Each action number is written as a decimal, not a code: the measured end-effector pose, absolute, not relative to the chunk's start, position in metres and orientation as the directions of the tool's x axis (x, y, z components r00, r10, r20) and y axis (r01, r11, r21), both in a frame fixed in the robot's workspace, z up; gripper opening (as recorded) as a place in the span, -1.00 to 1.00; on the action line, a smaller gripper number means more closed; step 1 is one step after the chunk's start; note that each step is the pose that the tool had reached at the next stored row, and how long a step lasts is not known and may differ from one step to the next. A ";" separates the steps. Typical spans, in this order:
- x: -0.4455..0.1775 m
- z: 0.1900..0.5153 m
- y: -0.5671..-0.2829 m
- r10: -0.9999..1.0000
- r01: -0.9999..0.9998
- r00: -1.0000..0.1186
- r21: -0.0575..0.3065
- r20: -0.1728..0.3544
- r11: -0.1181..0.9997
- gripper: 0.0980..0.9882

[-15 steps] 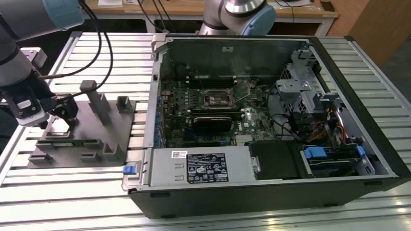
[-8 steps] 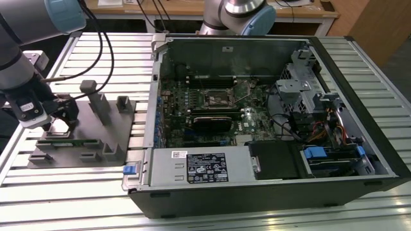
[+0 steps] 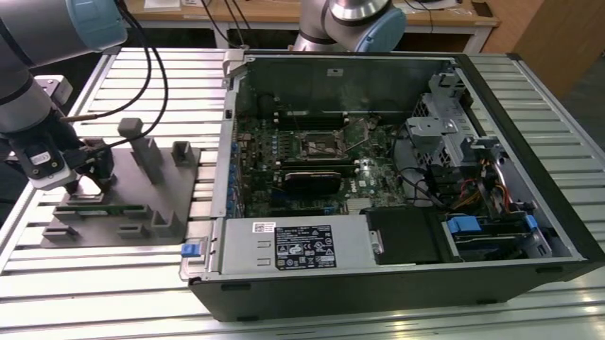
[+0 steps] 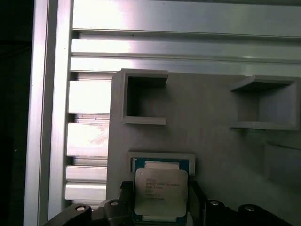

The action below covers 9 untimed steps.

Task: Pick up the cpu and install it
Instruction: 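Pick up the cpu and move it towards the insertion slot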

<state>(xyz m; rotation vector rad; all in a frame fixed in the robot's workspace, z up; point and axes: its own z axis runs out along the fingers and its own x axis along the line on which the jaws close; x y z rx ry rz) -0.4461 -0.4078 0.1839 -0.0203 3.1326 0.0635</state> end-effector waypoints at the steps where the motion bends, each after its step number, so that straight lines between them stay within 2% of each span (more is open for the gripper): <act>1: -0.446 0.184 -0.408 -0.013 -0.013 -1.000 0.041 -0.009 0.999 0.02; 9: -0.446 0.188 -0.408 -0.013 -0.013 -1.000 0.041 -0.009 0.999 0.00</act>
